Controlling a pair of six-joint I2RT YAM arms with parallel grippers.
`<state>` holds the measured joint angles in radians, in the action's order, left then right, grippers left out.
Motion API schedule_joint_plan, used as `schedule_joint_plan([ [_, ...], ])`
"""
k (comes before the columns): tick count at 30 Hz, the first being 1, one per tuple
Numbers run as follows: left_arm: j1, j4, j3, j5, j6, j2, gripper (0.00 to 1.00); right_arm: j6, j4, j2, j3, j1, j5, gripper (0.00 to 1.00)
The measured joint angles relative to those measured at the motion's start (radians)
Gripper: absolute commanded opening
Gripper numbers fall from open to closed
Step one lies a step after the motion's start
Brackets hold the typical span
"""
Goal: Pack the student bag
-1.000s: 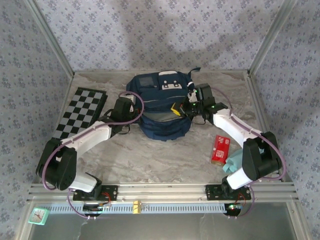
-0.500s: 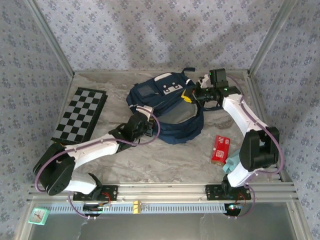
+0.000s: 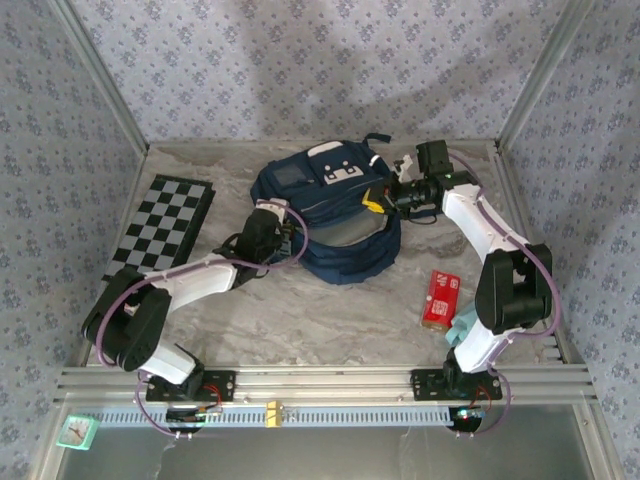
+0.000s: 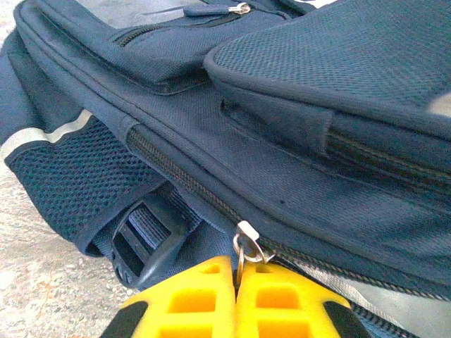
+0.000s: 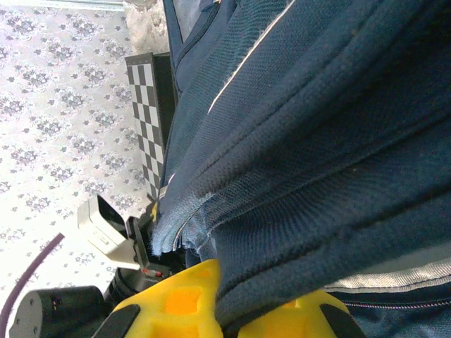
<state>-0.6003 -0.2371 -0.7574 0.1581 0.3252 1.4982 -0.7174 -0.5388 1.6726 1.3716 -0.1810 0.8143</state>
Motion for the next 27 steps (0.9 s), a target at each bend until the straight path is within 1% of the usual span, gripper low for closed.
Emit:
schedule_joint_plan([
  [4,0.049,-0.003,-0.021,-0.043,0.012,0.032,0.0,0.009,0.019,0.0,-0.014,-0.007,0.006,0.0],
  [9,0.063,0.031,-0.047,-0.046,0.024,0.054,0.0,0.01,0.05,0.0,-0.05,-0.027,-0.011,0.0],
  [10,0.063,0.038,-0.047,-0.046,0.024,0.054,0.01,0.011,0.058,-0.002,-0.059,-0.032,-0.016,0.04],
  [11,0.064,0.048,-0.048,-0.046,0.026,0.054,0.06,0.011,0.069,-0.006,-0.074,-0.036,-0.023,0.13],
  [13,0.064,0.07,-0.048,-0.046,0.029,0.053,0.2,0.011,0.08,-0.024,-0.109,-0.043,-0.04,0.29],
  [15,0.074,0.122,-0.048,-0.026,0.048,0.045,0.31,0.02,0.078,-0.06,-0.15,-0.042,-0.079,0.44],
  [17,0.094,0.171,-0.037,-0.012,0.067,0.016,0.4,0.028,0.065,-0.122,-0.198,-0.034,-0.142,0.56],
  [19,0.108,0.225,-0.021,-0.006,0.094,-0.033,0.47,0.043,0.039,-0.191,-0.232,-0.031,-0.211,0.65],
  [23,0.108,0.325,-0.018,-0.024,0.167,-0.154,0.56,0.059,-0.045,-0.354,-0.284,-0.023,-0.378,0.8],
  [25,0.093,0.358,-0.018,-0.039,0.203,-0.195,0.57,0.051,-0.1,-0.433,-0.304,-0.009,-0.475,0.92],
  [26,0.076,0.375,-0.018,-0.042,0.22,-0.209,0.58,0.047,-0.135,-0.473,-0.313,0.004,-0.532,0.97],
  [27,0.056,0.391,-0.018,-0.047,0.235,-0.216,0.59,0.041,-0.176,-0.509,-0.319,0.023,-0.594,1.0],
])
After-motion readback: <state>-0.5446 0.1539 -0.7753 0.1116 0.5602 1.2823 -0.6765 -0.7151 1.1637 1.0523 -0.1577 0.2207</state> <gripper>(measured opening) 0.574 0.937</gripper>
